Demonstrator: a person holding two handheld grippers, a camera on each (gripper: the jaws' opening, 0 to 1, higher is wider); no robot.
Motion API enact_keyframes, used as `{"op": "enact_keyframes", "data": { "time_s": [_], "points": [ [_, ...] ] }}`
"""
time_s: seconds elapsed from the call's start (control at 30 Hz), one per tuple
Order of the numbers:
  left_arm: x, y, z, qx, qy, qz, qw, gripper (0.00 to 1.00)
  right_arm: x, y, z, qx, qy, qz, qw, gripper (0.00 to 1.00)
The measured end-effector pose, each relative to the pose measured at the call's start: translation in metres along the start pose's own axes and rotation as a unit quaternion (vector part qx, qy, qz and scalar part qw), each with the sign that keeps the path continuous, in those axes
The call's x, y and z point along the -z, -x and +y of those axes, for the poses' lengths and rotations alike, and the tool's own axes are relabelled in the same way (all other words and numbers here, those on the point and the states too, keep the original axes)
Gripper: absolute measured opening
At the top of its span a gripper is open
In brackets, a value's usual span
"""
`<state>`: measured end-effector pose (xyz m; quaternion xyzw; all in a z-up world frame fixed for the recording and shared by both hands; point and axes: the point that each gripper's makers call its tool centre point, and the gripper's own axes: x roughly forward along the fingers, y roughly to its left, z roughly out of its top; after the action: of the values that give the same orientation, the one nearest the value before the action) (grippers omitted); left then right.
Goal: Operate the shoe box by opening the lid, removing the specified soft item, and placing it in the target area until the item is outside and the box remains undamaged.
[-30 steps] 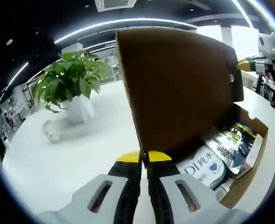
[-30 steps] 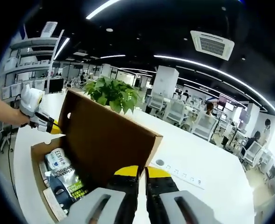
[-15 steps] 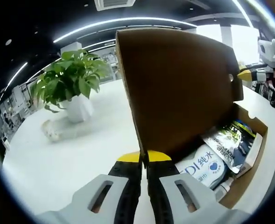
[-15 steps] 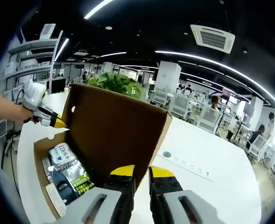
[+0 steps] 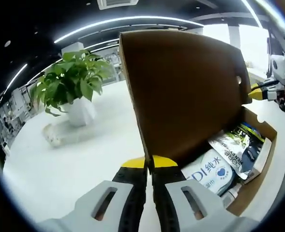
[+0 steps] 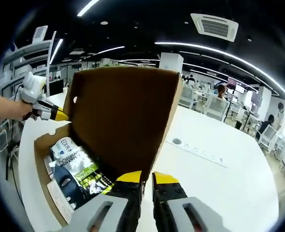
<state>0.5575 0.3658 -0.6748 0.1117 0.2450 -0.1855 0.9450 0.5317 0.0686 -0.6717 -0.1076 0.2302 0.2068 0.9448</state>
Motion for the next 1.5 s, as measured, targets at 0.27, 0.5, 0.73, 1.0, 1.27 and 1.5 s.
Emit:
{"op": "enact_keyframes", "data": {
  "time_s": [0.27,0.5,0.73,1.0,1.27,1.5],
  "points": [
    [0.000,-0.001,0.000,0.002,-0.004,0.006,1.0000,0.01,0.003,-0.002,-0.001,0.003,-0.022,0.002,0.9998,0.00],
    [-0.003,-0.003,0.001,0.001,0.000,0.007,1.0000,0.01,0.002,-0.005,-0.004,0.004,-0.033,0.000,0.9994,0.00],
    [-0.005,-0.005,0.002,0.001,0.005,0.009,0.9999,0.01,0.000,-0.008,-0.005,0.002,-0.045,0.002,0.9990,0.00],
    [-0.006,-0.009,0.005,0.005,0.011,0.014,0.9998,0.01,-0.001,-0.012,-0.008,0.001,-0.065,0.006,0.9979,0.00],
    [-0.007,-0.017,0.007,0.009,0.020,0.023,0.9995,0.01,-0.002,-0.016,-0.011,0.000,-0.080,0.009,0.9968,0.00],
    [-0.008,-0.020,0.007,0.012,0.026,0.026,0.9993,0.01,0.000,-0.017,-0.011,-0.002,-0.096,0.012,0.9953,0.00]
  ]
}}
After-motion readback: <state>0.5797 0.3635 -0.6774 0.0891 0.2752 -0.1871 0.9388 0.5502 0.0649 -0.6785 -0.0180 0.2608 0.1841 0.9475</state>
